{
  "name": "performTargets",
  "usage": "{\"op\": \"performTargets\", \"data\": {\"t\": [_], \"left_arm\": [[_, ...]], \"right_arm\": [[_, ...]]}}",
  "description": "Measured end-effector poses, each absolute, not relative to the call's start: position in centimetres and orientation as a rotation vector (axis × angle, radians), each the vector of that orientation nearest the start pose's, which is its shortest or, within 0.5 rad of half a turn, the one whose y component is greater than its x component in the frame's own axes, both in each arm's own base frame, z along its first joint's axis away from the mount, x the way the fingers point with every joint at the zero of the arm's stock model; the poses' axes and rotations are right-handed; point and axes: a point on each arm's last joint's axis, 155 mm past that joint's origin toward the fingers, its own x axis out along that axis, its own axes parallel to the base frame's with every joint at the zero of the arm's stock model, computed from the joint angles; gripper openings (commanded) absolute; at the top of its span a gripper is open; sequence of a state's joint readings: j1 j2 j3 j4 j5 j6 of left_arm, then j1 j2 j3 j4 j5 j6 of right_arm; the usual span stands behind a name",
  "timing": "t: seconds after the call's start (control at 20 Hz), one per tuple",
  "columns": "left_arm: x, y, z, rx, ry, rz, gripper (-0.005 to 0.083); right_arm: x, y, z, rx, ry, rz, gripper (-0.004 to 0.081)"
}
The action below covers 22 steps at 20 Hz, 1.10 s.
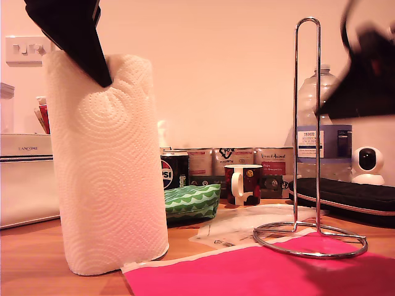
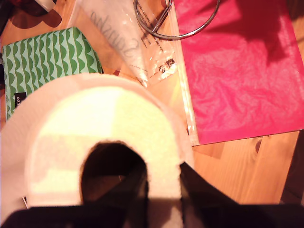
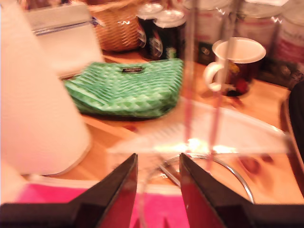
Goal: Insert the paper towel roll into the metallic stand.
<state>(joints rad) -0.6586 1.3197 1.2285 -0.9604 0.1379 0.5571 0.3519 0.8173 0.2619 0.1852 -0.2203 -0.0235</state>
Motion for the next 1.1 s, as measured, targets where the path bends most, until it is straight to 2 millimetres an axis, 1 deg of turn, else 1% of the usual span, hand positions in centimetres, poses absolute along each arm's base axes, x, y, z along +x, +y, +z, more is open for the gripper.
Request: {"op": "performTargets", "data": {"t": [0.1, 0.15, 0.2, 0.25, 0.3, 0.35, 0.45, 0.55, 0.8, 1.0, 1.1], "left_arm": [[24.4, -22.0, 18.0, 0.756, 0.824, -1.003, -0.0021], [24.4, -22.1, 18.0, 0.756, 0.824, -1.003, -0.0021], [24.4, -22.1, 18.0, 0.756, 0.823, -1.003, -0.0021], [24.4, -22.1, 18.0, 0.756, 0.824, -1.003, -0.0021], [24.4, -22.1, 18.0, 0.755, 0.823, -1.004, -0.0021], [24.4, -22.1, 18.0, 0.754, 0.824, -1.006, -0.0021], [24.3, -22.1, 18.0, 0.754, 0.824, -1.006, -0.0021], [24.3, -22.1, 18.0, 0.753, 0.823, -1.008, -0.0021], [24.3, -22.1, 18.0, 0.752, 0.825, -1.009, -0.0021], [24.3, -22.1, 18.0, 0.752, 0.825, -1.009, -0.0021], [24.3, -22.1, 18.0, 0.752, 0.825, -1.009, -0.0021]], "right_arm": [[27.8, 13.1, 10.5, -0.018, 0.404, 0.523, 0.0264], [28.0, 12.7, 9.8, -0.013, 0.410, 0.506, 0.0266], [28.2, 12.5, 9.7, -0.011, 0.397, 0.499, 0.0282], [28.3, 12.6, 9.9, -0.010, 0.382, 0.503, 0.0338], [28.5, 12.7, 10.0, -0.009, 0.375, 0.508, 0.0371], [28.6, 12.8, 9.8, -0.009, 0.379, 0.509, 0.0368], [28.8, 12.9, 8.7, -0.026, 0.407, 0.513, 0.0339], [29.1, 13.0, 7.6, -0.041, 0.428, 0.515, 0.0339], [30.0, 13.2, 7.5, -0.090, 0.388, 0.525, 0.0340], [30.6, 13.4, 6.2, -0.097, 0.400, 0.527, 0.0340], [30.9, 13.5, 6.0, -0.097, 0.394, 0.526, 0.0340]]}}
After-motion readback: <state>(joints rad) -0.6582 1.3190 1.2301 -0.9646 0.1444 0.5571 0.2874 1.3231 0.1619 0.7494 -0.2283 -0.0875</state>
